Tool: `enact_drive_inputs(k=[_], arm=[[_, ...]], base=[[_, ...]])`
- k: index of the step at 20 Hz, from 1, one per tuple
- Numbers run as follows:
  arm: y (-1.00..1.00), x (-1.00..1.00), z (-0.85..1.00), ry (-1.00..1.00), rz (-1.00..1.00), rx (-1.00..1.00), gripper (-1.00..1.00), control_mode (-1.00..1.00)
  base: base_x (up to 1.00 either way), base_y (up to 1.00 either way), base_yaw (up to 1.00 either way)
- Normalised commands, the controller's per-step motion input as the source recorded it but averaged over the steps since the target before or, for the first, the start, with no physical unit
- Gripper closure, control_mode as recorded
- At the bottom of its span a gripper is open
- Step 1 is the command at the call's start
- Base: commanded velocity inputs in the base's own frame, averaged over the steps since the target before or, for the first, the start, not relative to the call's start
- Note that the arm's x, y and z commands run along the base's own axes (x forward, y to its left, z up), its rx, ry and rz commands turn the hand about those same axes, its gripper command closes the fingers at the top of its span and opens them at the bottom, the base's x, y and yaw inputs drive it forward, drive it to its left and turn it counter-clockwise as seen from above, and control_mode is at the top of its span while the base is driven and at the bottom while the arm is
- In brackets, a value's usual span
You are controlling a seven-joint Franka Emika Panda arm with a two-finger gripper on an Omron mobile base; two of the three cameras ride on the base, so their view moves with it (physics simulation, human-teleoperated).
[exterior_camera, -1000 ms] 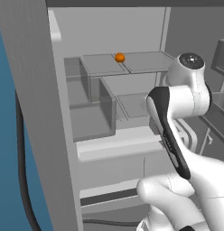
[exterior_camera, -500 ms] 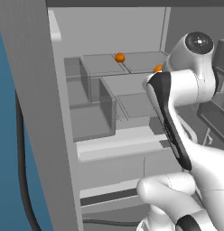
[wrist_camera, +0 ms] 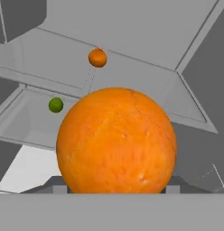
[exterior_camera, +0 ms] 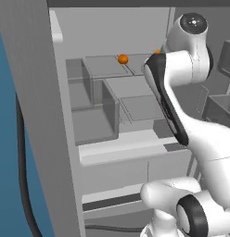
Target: Place the orange in the correct fridge rack based on whether it is a fruit or vegetable. Finally, close the fridge door.
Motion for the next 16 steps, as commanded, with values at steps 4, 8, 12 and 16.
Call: enact_drive_inputs(k=[4, 8, 12, 16], arm=[[0.03, 0.97, -0.05, 0.09, 0.0, 0.0, 1.0, -1.0], [0.08, 1.0, -0.14, 0.1, 0.0, 0.0, 1.0, -1.0], [0.08, 0.97, -0.16, 0.1, 0.0, 0.0, 1.0, -1.0], [0.01, 0.89, -0.28, 0.04, 0.0, 0.0, 1.0, -1.0]], base=[[0.0, 0.0, 0.0], [0.0, 0.0, 0.0], [0.0, 0.0, 0.0], [0.0, 0.0, 0.0]])
